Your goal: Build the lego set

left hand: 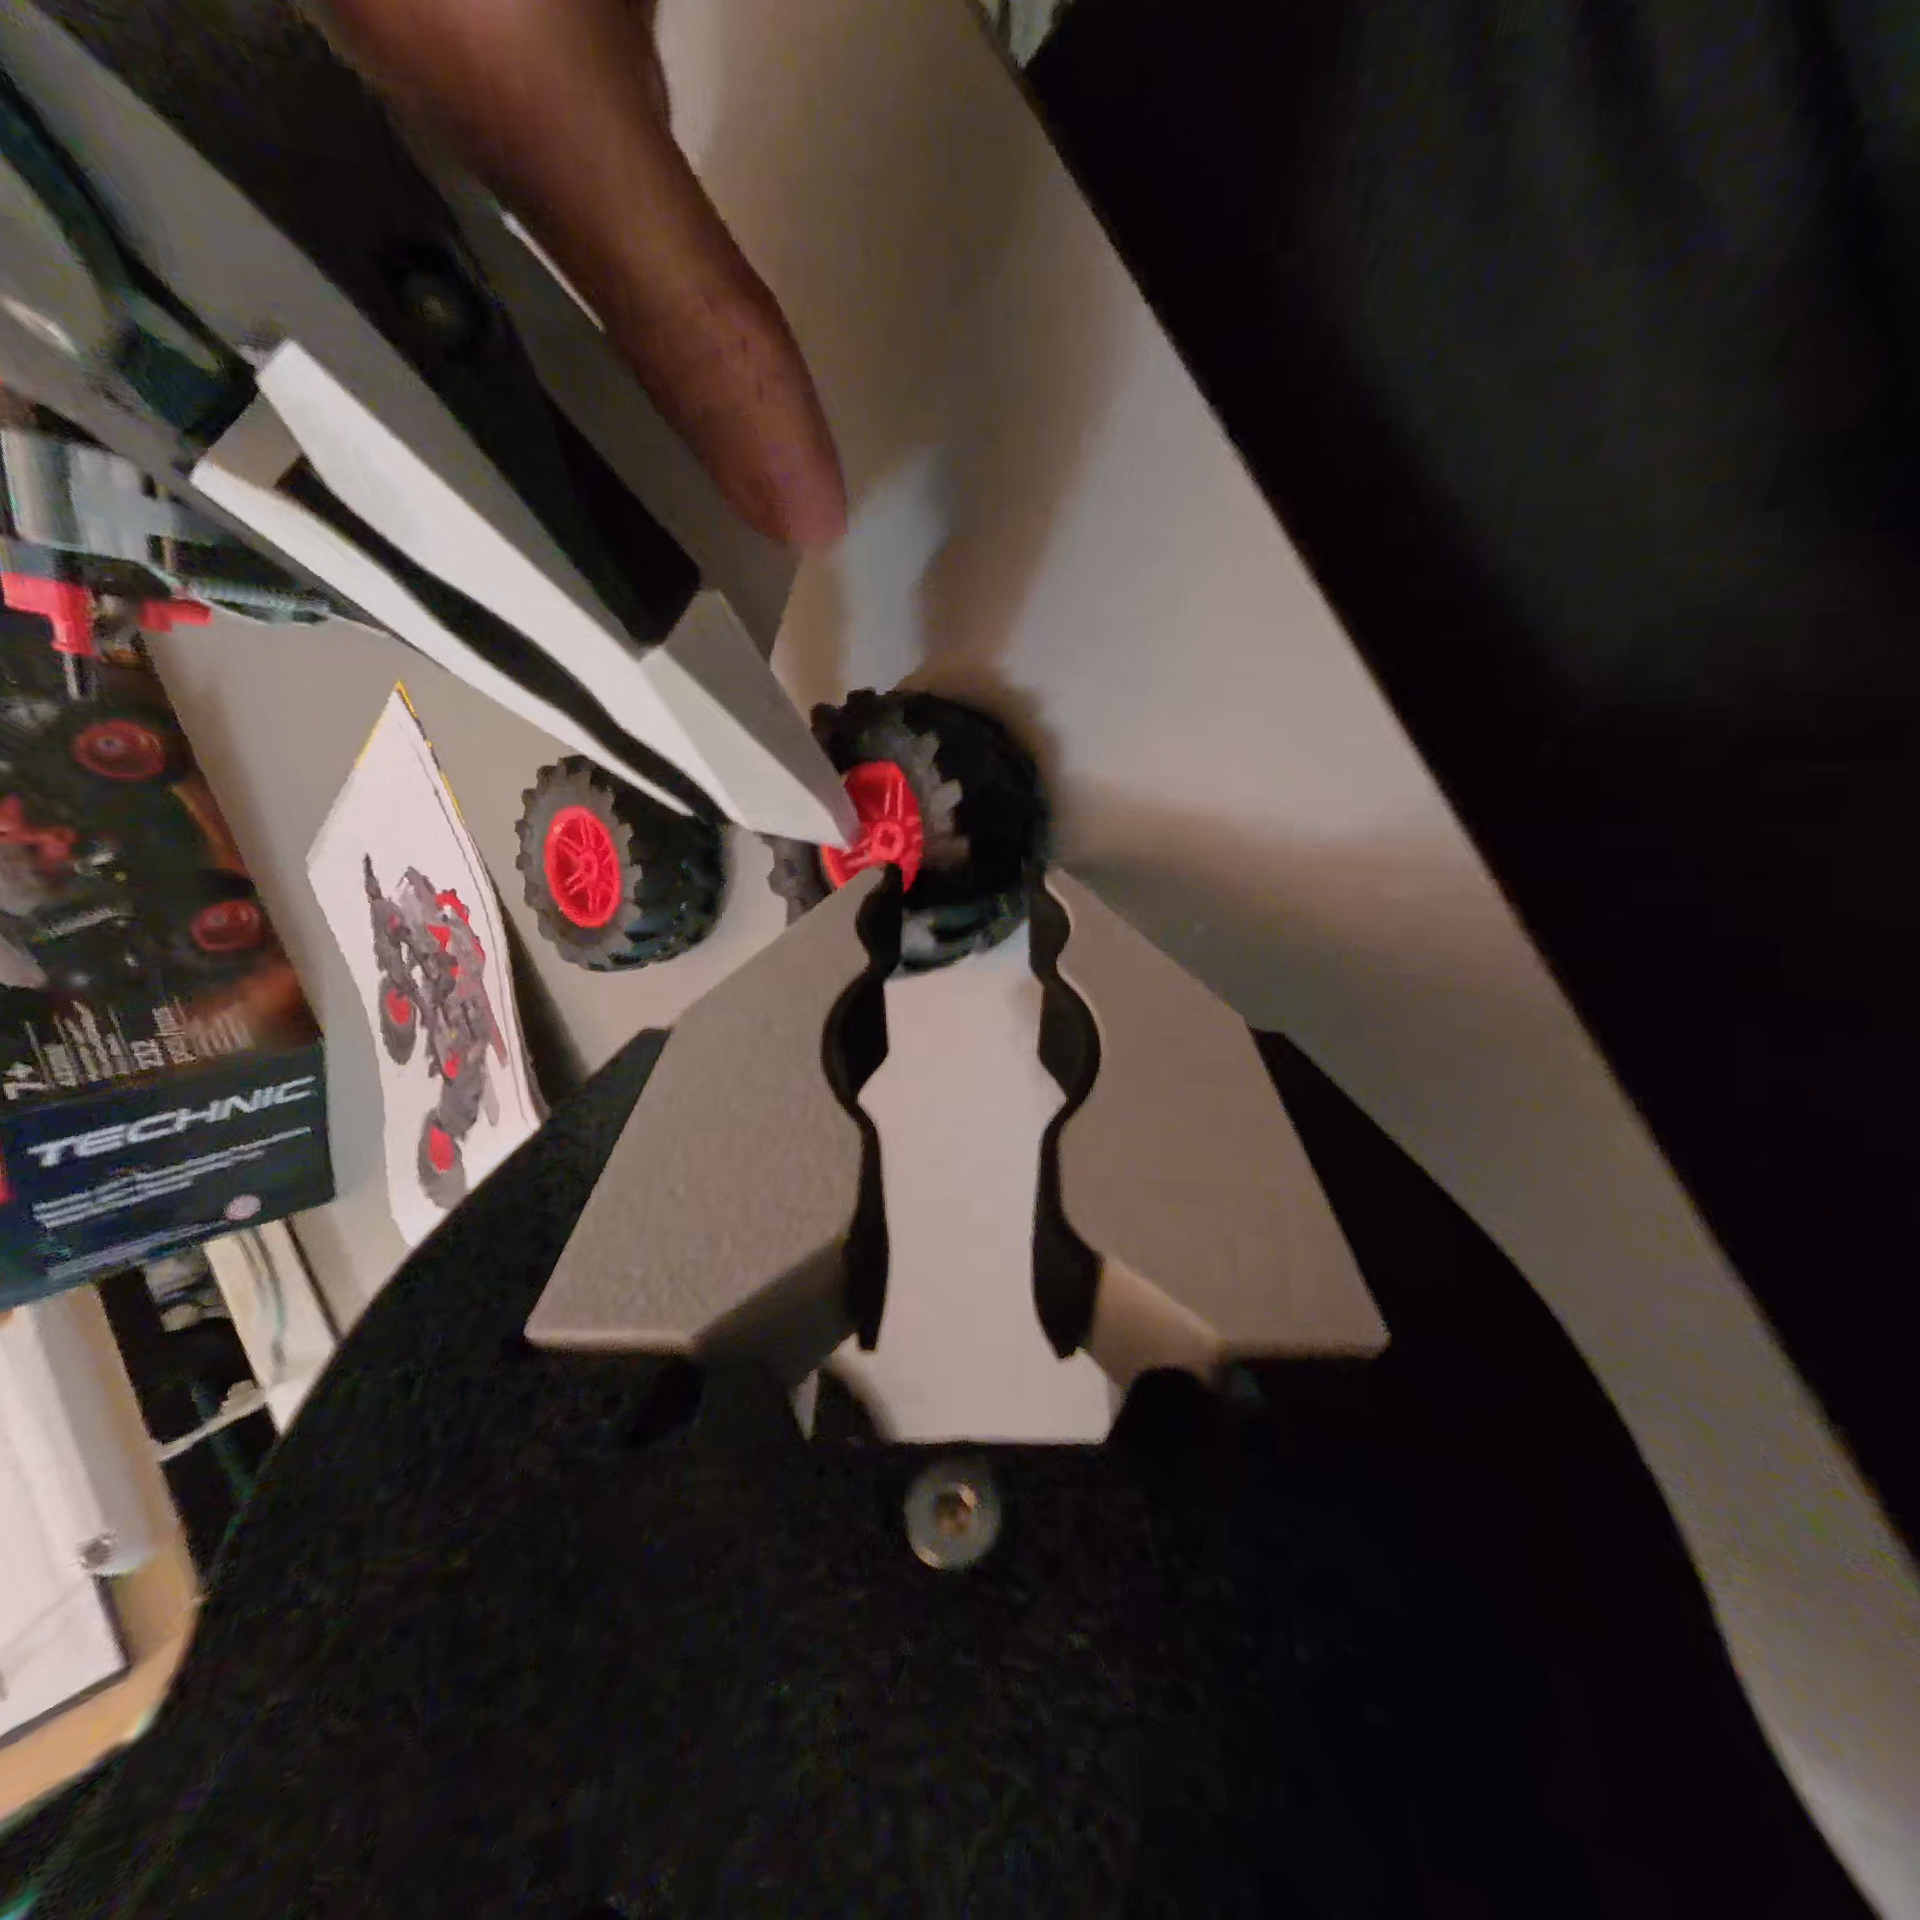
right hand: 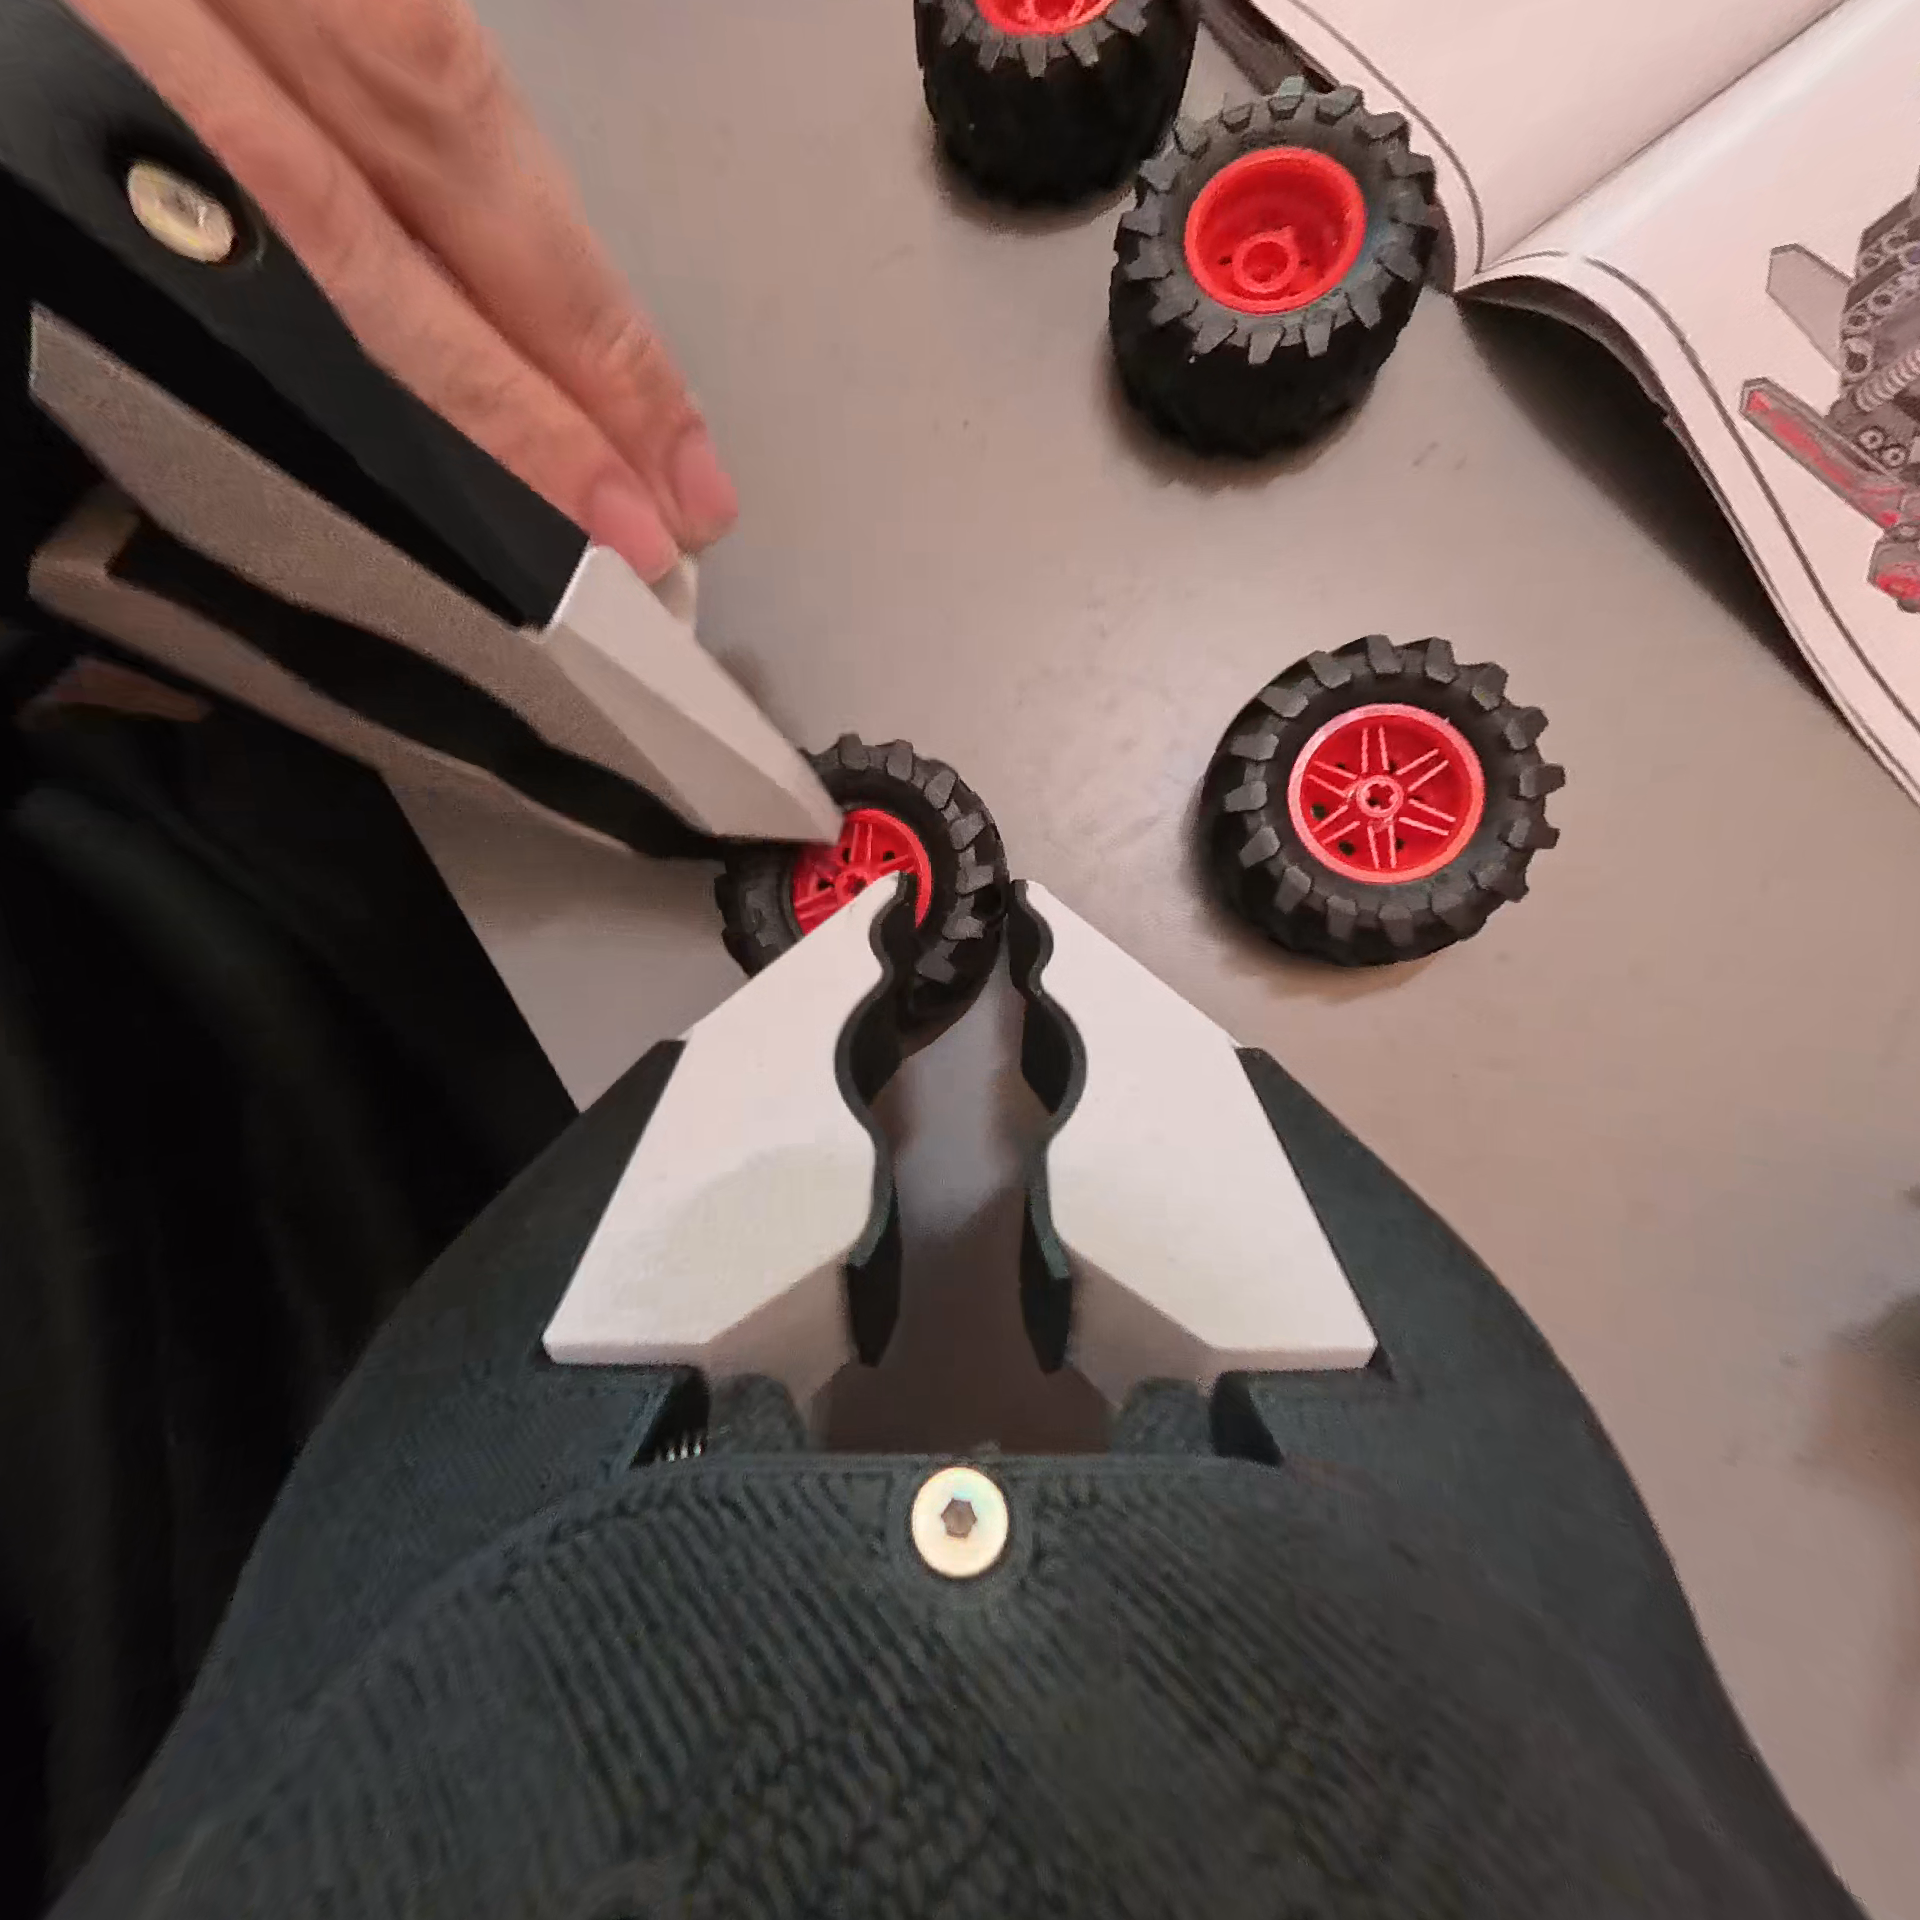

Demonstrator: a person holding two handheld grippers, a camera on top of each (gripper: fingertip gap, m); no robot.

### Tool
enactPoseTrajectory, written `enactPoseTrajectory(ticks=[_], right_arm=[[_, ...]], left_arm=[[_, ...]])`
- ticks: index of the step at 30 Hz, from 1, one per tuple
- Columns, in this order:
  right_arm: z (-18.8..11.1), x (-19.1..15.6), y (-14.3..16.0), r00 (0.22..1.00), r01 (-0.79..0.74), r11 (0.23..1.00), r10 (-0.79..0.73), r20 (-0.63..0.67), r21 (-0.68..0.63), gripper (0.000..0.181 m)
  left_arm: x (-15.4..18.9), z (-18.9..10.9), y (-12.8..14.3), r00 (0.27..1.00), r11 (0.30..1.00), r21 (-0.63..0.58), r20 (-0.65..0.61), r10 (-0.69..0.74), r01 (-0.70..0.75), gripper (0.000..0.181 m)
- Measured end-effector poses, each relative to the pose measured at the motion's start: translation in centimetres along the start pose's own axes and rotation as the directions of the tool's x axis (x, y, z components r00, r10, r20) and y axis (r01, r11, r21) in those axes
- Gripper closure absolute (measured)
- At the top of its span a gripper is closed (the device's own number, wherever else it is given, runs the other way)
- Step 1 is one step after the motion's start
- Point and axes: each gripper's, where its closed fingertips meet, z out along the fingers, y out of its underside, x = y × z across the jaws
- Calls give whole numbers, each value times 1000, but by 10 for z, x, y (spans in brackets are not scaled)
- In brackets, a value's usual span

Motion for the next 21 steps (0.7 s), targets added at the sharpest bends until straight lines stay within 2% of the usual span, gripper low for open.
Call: enactPoseTrajectory(ticks=[5, 6, 10, 14, 18, 21], right_arm=[[0, 1, -2, 993, 101, 994, -103, -56, -36, 166], [1, 2, -2, 991, 115, 993, -117, -64, -31, 166], [2, 3, -3, 993, 104, 995, -104, -52, -12, 165], [6, 3, -8, 994, 100, 995, -99, -45, 9, 165], [8, 1, -10, 992, 117, 993, -116, -53, 11, 165], [9, 1, -12, 991, 129, 992, -128, -46, 11, 166]], left_arm=[[1, 3, 2, 976, 975, 69, -34, 213, -211, 161], [1, 3, 2, 975, 974, 69, -41, 218, -215, 162], [1, 2, 2, 992, 992, 104, -92, 86, -76, 164], [2, 1, 2, 999, 989, 142, 48, 23, -29, 164], [4, 1, 4, 962, 990, 27, 241, 131, -141, 162], [5, 0, 4, 958, 993, 22, 266, 105, -115, 163]])
